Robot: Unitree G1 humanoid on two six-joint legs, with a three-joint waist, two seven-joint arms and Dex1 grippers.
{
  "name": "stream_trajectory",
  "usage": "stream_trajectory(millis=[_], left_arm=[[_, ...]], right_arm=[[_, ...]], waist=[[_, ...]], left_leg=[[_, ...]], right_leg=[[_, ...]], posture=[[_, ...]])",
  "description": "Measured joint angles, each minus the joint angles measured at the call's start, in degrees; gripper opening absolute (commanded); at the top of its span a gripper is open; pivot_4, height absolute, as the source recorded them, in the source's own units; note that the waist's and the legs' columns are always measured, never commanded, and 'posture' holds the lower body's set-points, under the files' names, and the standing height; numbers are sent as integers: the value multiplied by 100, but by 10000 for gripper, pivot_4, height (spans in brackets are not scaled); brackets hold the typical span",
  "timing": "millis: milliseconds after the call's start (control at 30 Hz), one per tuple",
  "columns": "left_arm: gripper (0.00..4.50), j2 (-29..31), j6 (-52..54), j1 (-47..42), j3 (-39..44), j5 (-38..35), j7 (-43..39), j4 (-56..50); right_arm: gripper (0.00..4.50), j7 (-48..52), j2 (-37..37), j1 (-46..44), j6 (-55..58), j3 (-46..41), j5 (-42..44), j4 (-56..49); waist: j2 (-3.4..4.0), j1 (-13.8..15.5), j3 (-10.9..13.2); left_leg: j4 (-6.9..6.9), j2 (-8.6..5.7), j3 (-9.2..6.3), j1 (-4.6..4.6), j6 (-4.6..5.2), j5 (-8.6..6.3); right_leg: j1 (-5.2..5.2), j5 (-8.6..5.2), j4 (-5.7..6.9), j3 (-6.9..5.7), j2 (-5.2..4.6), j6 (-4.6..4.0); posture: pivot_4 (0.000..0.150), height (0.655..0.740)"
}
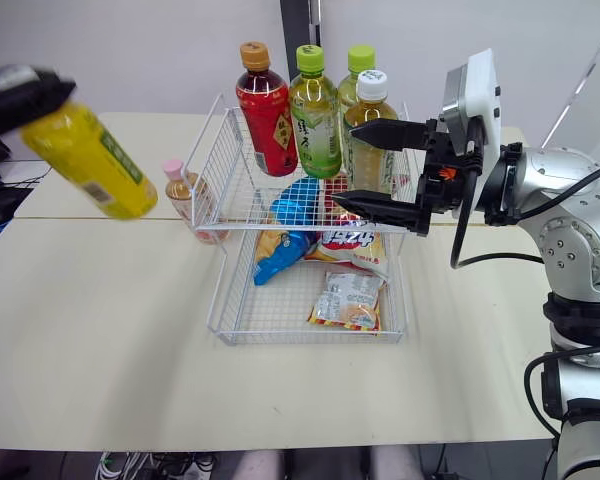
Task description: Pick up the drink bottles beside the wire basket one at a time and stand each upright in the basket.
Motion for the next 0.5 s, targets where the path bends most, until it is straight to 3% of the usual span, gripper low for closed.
stream_trajectory(millis=[167, 500], left_arm=[[13711, 11, 196, -1619, -857, -26, -567, 593], [13711, -1552, -77, -2227, -1947, 518, -1164, 1122]], right_arm=[[45000, -1, -28, -8, -102, -18, -34, 87], [45000, -355, -119, 185, -53, -236, -11, -373]], waist=[[10, -24, 5], [15, -17, 8]], left_leg=[[-6, 1, 5, 0, 0, 0], [-2, 1, 6, -3, 0, 0]], right_leg=[[-4, -1, 5, 5, 1, 1], [-9, -2, 16, 8, 1, -1]], posture=[[1500, 7400], [1500, 7400]])
